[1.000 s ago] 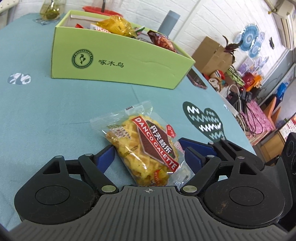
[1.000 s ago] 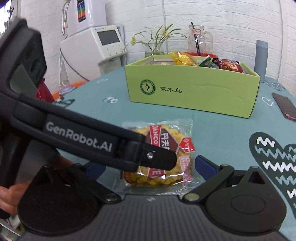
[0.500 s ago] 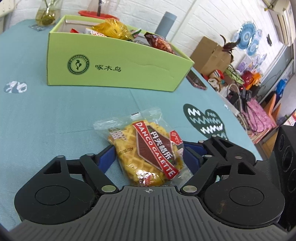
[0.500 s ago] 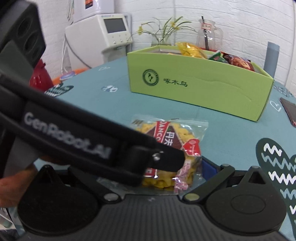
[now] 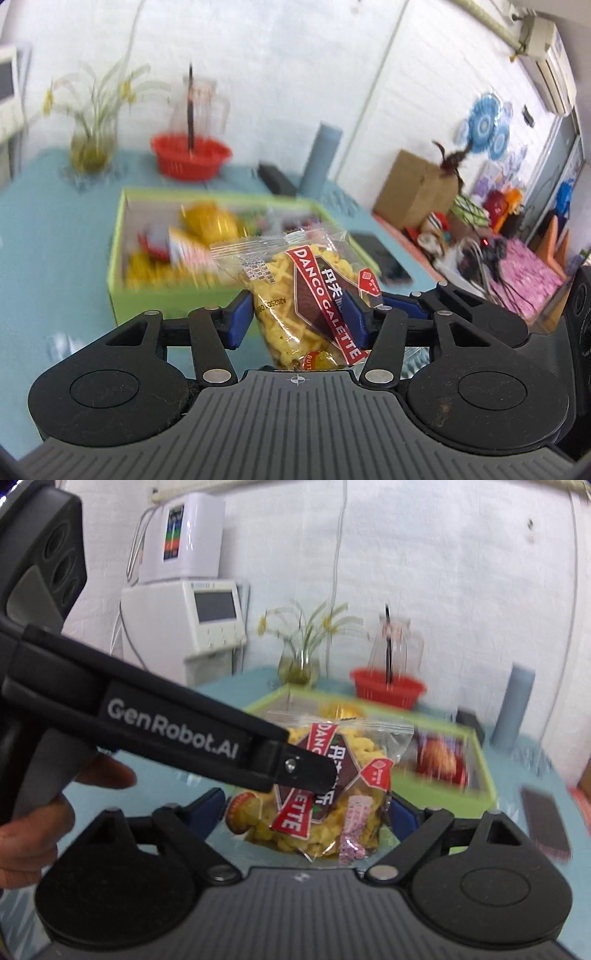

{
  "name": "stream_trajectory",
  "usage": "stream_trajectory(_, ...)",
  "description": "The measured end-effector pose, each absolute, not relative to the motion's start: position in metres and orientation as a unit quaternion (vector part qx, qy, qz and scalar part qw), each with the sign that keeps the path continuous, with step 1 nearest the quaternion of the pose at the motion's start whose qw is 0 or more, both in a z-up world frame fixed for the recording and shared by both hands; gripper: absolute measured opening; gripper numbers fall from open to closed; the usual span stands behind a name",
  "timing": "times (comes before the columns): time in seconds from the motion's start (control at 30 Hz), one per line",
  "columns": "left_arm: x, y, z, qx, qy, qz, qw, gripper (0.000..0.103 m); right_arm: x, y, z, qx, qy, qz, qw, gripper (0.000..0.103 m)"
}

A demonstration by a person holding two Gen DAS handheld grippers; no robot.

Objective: Organize snacks
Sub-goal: 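Lift the Danco Galette bag into the green box and release it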

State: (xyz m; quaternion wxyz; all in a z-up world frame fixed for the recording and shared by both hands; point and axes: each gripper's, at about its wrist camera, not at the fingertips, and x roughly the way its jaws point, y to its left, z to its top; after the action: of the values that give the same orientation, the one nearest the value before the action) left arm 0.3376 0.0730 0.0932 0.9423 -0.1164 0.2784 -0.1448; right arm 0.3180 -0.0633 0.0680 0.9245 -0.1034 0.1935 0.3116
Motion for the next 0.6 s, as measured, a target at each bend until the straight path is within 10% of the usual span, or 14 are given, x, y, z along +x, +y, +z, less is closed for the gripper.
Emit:
stream_trajectory(0.37, 0.469, 0.138, 0.068, -0.143, 0.326, -0.093, 0.93, 0.038, 0.467, -0.001, 0.052, -0.1, 0.264, 0.353, 0.892, 0.091)
stream_trajectory(0.6, 0.471, 0.14, 0.047, -0.144, 0.314, -0.093, 0.934, 0.07, 0.465, 0.006, 0.036, -0.128, 0.256, 0.35, 0.892, 0.094)
